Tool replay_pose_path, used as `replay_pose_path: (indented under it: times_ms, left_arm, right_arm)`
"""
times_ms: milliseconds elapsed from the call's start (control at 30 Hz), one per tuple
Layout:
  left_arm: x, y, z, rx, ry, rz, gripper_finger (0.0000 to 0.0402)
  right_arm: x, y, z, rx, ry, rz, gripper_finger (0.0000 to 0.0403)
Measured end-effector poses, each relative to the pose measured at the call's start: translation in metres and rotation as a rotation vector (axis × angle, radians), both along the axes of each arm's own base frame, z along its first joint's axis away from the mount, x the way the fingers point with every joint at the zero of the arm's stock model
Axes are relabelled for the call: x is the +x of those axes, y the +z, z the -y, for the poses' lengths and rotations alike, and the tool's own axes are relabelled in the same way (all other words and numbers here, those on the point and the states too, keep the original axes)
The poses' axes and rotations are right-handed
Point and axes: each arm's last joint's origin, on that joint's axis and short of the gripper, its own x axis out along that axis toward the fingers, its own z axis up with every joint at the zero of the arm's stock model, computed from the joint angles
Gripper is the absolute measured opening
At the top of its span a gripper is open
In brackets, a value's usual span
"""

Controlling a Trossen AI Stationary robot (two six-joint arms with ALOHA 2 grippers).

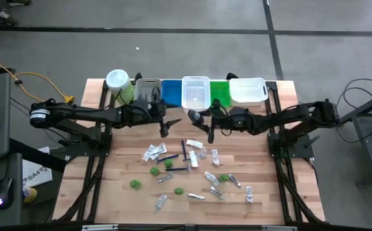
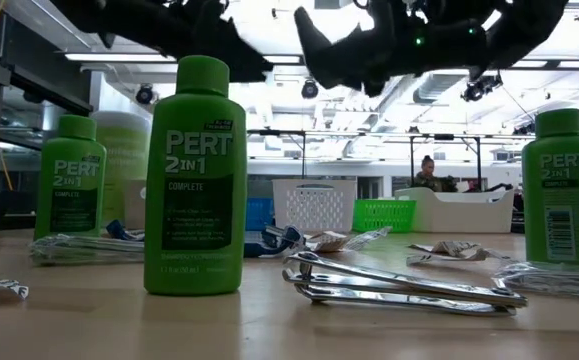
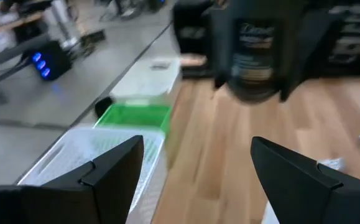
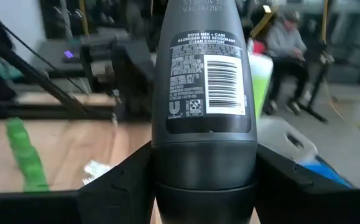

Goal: Pick & Place Travel size toiletries
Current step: Put the gray deodorant into the gray bin

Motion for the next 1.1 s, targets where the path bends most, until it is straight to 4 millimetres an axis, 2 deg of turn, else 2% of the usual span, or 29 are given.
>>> replay_pose_path:
  times_ms: [300,533,767,1100]
  left_arm:
    - [0.009,0.007,0.002,0.007,-0.120,0.142,0.0296]
    - [0.011,0.006,0.004,-0.018,-0.183,0.148,0.0296]
    - [0.011,0.006,0.005,-0.028,-0.210,0.150,0.0296]
    - [0.011,0.002,0.005,-0.051,-0.212,0.116,0.0292]
  right_arm:
    - [0.014,-0.019,0.003,-0.022,0.044,0.021,0.0196]
    - [0.041,-0.024,0.006,-0.059,0.036,0.127,0.0196]
    - [0.072,-0.024,0.008,-0.064,0.072,0.133,0.0196]
    - [0.076,-0.022,0.006,-0.055,0.076,0.115,0.0196]
